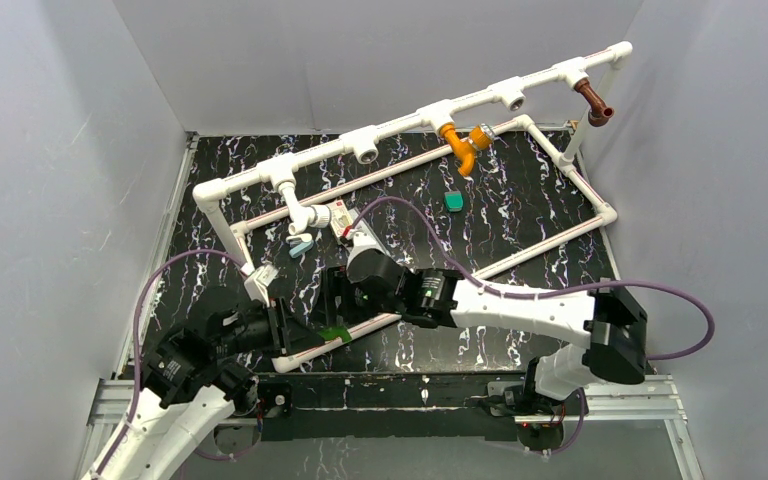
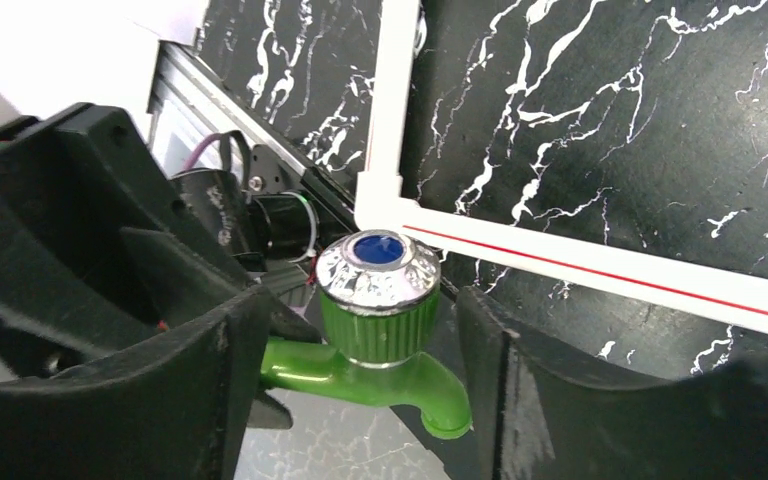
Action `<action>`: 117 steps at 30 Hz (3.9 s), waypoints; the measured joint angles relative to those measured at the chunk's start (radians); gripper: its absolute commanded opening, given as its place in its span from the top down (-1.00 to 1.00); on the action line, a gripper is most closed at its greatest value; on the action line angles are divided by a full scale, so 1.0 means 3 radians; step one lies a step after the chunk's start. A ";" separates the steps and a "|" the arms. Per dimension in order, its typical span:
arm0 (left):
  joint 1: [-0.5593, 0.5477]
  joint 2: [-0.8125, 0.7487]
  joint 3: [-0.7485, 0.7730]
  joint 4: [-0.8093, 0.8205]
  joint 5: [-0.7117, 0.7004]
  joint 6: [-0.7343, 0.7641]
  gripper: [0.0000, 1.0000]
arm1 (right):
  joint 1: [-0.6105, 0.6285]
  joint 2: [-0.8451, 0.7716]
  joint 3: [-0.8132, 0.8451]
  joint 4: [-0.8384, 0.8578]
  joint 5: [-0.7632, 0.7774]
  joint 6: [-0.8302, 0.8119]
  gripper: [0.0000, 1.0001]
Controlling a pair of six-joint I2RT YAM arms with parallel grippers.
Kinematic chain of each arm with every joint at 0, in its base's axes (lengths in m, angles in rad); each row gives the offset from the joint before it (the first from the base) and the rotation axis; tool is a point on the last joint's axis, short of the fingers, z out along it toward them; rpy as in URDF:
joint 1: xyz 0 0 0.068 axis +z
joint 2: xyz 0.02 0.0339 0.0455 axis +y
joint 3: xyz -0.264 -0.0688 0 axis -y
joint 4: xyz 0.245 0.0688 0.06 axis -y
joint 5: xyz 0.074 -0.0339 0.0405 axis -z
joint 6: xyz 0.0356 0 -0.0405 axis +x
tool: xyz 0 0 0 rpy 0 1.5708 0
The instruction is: Install the water faucets
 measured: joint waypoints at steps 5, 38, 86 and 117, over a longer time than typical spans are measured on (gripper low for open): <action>0.0000 -0.0060 0.0000 0.0041 0.0027 -0.0023 1.00 | 0.0000 -0.0257 -0.0141 0.0104 0.0004 0.0022 -0.66; -0.0001 -0.0314 -0.0104 0.2210 0.0790 -0.1057 1.00 | -0.0107 -0.1732 -0.1129 0.1532 -0.1066 -0.0315 -0.46; -0.0003 -0.0453 -0.0179 0.2269 0.0862 -0.0997 0.01 | -0.0214 -0.1624 -0.1190 0.1865 -0.1377 -0.0058 0.97; -0.0004 0.1643 0.2742 0.0580 0.0011 0.0910 -0.50 | -0.0214 -0.2394 -0.0440 0.0142 0.0319 -0.1698 0.97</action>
